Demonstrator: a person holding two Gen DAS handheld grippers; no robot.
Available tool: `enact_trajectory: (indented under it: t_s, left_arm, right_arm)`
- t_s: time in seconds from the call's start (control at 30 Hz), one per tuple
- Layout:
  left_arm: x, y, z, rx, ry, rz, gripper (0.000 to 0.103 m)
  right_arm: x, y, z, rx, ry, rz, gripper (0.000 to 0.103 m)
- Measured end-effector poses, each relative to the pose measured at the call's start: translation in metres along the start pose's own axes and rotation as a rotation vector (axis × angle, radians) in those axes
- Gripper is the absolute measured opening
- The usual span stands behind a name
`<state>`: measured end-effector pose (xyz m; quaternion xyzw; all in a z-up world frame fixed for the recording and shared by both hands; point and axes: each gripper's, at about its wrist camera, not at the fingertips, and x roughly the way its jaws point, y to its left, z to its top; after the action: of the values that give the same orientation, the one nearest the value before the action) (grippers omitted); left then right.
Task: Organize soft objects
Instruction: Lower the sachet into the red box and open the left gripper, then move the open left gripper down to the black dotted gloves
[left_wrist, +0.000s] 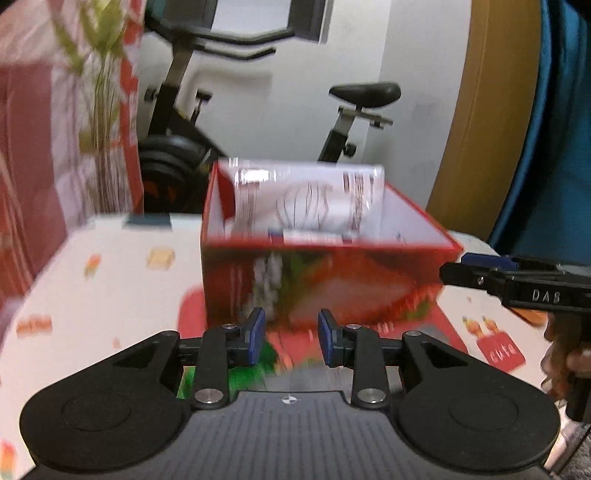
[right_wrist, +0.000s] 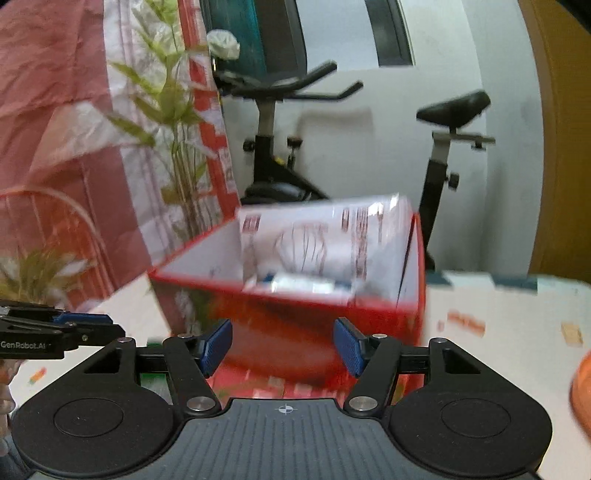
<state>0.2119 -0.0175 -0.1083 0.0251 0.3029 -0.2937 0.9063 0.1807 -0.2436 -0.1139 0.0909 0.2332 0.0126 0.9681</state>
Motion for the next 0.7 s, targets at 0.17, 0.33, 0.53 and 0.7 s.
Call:
enact_trajectory:
  t_s: [0.17, 0.33, 0.53, 0.7]
  left_arm:
    - [0.006, -0.005, -0.039, -0.071, 0.076, -0.019, 0.033]
    - [0.011, -0.006, -0.065, -0.130, 0.127, -0.031, 0.033]
    - [0.021, -0.003, -0.081, -0.184, 0.168, -0.042, 0.034]
    - [0.025, -0.007, -0.086, -0.184, 0.184, -0.047, 0.041]
  right_arm:
    - [0.000, 0.009, -0.046, 0.006, 0.101, 0.002, 0.058]
    - [0.002, 0.013, -0.083, 0.004, 0.179, -0.010, 0.058]
    - [0.006, 0.009, -0.107, 0.010, 0.233, -0.038, 0.058]
    - [0.008, 0.016, -0.110, -0.078, 0.243, -0.041, 0.060]
